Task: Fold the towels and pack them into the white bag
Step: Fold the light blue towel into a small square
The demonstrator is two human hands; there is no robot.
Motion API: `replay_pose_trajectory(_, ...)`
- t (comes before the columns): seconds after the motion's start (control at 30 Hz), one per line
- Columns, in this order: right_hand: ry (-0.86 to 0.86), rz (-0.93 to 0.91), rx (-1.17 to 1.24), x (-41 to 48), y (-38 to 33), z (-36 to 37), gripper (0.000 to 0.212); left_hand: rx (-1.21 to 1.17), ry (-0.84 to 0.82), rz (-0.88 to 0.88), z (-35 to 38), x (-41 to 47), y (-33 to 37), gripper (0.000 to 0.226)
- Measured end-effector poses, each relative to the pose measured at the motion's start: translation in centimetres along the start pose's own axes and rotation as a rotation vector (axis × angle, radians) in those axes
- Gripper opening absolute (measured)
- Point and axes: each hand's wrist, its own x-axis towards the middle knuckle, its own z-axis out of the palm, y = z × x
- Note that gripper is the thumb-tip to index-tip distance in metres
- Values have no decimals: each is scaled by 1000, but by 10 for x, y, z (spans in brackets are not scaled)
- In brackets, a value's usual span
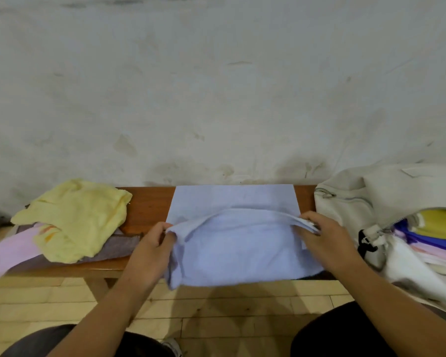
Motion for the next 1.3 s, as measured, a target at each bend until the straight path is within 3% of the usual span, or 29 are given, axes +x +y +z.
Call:
replay_pose_trajectory(0.1, -41, 184, 97, -8, 9, -4, 22, -71, -6, -30, -11, -6, -4, 28)
replay_pose_trajectory(0.17, -69, 237, 129, -13, 17, -5, 39, -103, -15, -51, -12, -9, -5, 28)
replay_pose_trajectory(0.3, -66, 333, 432, -22, 21, -4, 24, -182, -21, -115, -7, -8, 3, 24)
replay_pose_trajectory(0.5, -31, 438, 686, -21, 21, -2, 26, -485, -73, -387, -12, 3, 1, 19)
replay_pose_trajectory(0.6, -2, 426, 686, -18, 17, 0, 20, -273, -30, -325, -9, 11, -9, 22)
replay_pose_trajectory(0.7, 20, 406, 629, -14, 17, 5, 22, -33, -120, -202, -6, 9, -9, 16)
replay_pose_trajectory(0.87, 22, 385, 598, -8, 17, 13, 30, 161, -307, -4, -8, 3, -7, 52)
replay_pose_trajectory(1.0, 11, 396, 628, -8, 13, 17, 28, 277, -380, 110, -11, 4, -15, 66)
replay_pose_trajectory(1.07, 19, 392, 634, -9, 12, 17, 28, 311, -368, 159, -11, 6, -17, 55)
replay_pose_trajectory(1.17, 11, 403, 616, -11, 9, 16, 35, 327, -231, 193, -8, 6, -16, 12)
replay_pose_trajectory(1.3, -19, 395, 514, -17, 3, 9, 28, 259, -56, 206, -11, 3, -8, 13)
